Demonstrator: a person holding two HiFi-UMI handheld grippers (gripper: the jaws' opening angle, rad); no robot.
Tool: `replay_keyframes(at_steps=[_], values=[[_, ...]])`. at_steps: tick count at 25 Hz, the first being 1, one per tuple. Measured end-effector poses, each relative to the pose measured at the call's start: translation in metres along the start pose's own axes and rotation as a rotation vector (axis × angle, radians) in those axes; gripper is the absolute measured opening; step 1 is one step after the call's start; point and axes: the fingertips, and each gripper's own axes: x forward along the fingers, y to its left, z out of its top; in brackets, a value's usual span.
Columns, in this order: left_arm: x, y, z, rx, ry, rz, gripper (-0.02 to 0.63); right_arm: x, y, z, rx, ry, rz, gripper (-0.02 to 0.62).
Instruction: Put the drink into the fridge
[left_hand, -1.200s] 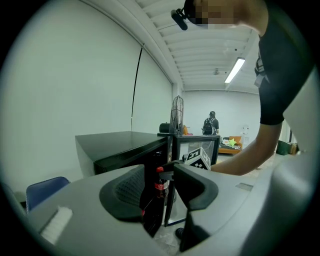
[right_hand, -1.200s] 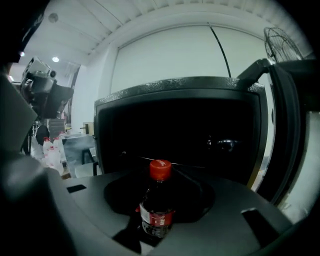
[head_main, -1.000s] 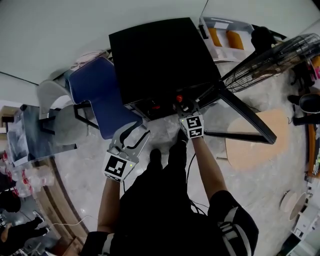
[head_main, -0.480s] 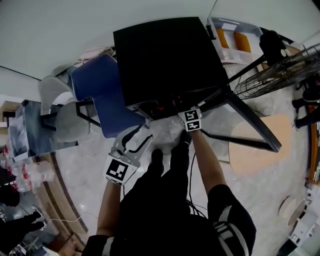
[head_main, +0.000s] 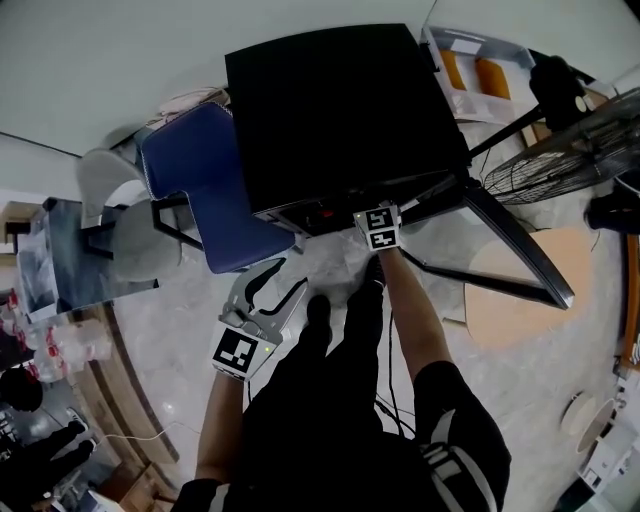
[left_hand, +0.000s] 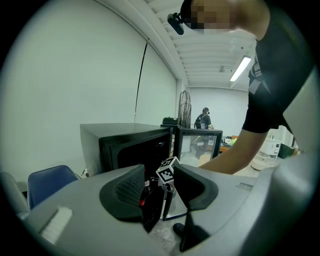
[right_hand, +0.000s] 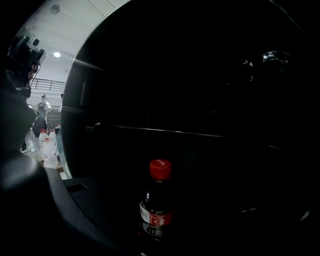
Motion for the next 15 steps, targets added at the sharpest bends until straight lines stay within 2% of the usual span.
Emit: replay_keyframes(at_steps=[7, 15], values=[[-0.008, 0.006, -0.010, -0.018, 0.013, 0.020, 0.183, 0.013, -0.009, 0.005, 0.003, -0.031, -0.045, 0.138], [-0.009, 0.007, -0.011, -0.015, 0.008, 0.007, 0.183, 0.010, -0.010, 0.002, -0.004, -0.025, -0.075, 0.154]])
